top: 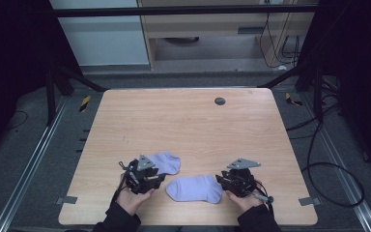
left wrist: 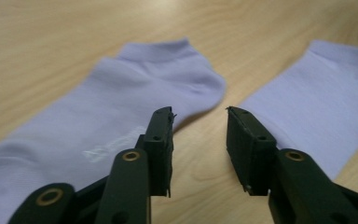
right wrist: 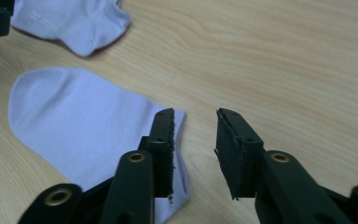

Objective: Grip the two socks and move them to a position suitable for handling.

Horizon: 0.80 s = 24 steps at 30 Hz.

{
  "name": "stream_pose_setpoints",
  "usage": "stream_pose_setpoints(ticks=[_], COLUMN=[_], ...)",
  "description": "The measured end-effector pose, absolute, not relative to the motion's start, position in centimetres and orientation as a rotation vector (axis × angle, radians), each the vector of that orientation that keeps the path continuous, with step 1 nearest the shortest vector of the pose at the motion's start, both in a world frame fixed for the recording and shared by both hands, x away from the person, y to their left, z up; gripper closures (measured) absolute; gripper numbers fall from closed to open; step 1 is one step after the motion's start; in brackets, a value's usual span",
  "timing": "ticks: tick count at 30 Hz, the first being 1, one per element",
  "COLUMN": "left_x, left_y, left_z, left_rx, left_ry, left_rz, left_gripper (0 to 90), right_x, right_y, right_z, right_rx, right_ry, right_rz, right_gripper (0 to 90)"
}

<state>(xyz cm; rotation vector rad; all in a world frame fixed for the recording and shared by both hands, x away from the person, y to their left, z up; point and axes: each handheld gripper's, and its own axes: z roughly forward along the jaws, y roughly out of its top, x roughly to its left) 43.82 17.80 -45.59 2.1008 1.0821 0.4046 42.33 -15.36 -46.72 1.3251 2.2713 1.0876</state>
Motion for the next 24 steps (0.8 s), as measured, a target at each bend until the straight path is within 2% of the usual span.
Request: stream_pose_setpoints(ticks=[3,6,9,17,24], left_x=[44.1,44.7,45.1,46.2,46.9], left_y=[19.1,21.5,23.3,26.3,27.3], left_z=[-45.2,-45.0,-45.2,-46.1,-47.3], left_rx=[2.074,2.04,2.024,2.011,2.029], left_ry=[1.111,1.166,1.217,1.317,1.373], left_rz=[0.433,0.481,0.51,0.543,0.547], left_gripper=[56.5,53.7,51.5,50.5,50.8], right_x=[42.6,43.3,44.1,46.7,49.2], right_y=[-15.2,-13.6,-11.8,-6.6,-3.7], right_z=[-46.3,-45.7,-45.3,-44.7,-46.0], right_rx=[1.325,1.311,1.288,1.25,1.287], right_ry=[2.252,2.234,2.239,2.279,2.284], right_rz=[1.105,1.132,1.152,1.147,1.115], right_gripper=[62.2,56.3,54.3,53.3,54.4])
